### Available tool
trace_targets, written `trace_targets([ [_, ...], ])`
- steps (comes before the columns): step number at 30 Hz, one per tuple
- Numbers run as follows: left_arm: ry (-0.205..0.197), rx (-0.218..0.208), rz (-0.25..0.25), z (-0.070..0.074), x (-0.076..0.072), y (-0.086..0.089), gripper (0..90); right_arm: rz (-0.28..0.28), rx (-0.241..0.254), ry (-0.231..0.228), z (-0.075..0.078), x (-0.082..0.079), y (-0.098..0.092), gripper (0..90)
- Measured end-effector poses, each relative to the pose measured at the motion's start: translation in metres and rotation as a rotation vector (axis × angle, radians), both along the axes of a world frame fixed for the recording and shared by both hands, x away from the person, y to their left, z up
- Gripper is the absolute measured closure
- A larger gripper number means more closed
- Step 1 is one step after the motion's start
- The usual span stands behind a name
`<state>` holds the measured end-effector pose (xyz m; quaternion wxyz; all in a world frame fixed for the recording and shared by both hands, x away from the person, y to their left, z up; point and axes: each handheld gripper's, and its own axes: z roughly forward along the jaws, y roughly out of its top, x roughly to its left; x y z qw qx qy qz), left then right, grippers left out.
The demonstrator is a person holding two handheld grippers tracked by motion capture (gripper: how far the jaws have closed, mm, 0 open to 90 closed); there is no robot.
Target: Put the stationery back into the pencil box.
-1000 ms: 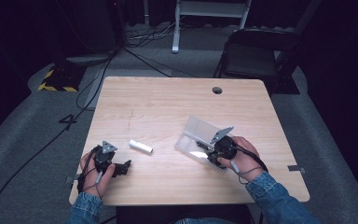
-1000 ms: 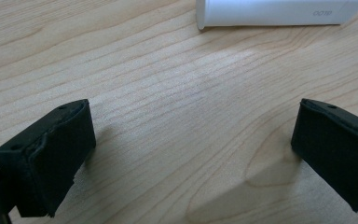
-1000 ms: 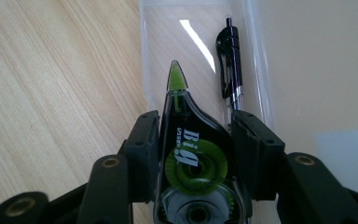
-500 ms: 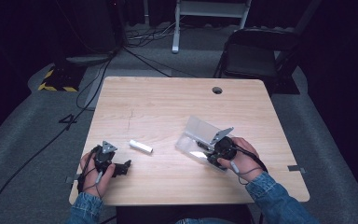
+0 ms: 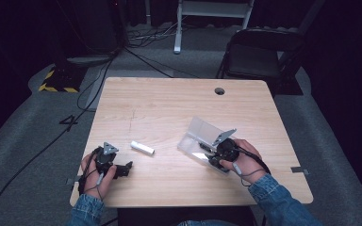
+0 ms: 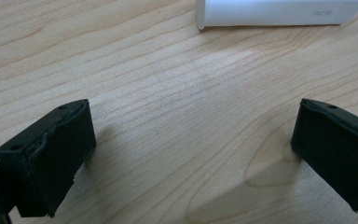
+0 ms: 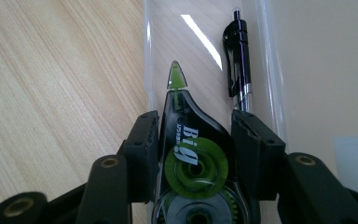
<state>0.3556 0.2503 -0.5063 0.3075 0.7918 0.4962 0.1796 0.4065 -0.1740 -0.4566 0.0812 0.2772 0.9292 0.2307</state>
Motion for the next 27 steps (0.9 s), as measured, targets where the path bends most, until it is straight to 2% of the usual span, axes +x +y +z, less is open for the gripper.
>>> trace_targets([
  [6, 0.000, 0.000, 0.000, 0.000, 0.000, 0.000, 0.0, -0.015, 0.018, -0.002, -0.001, 0.000, -0.001, 48.6],
  [11, 0.000, 0.000, 0.000, 0.000, 0.000, 0.000, 0.0, -0.017, 0.030, -0.004, 0.000, 0.000, -0.001, 48.4],
  [21, -0.001, -0.002, -0.002, 0.000, 0.000, 0.000, 0.0, -0.028, 0.068, -0.060, 0.012, -0.002, 0.001, 48.1],
  [27, 0.001, -0.007, -0.004, 0.000, 0.001, 0.000, 0.0, -0.021, 0.080, -0.072, 0.018, -0.003, 0.006, 48.0],
])
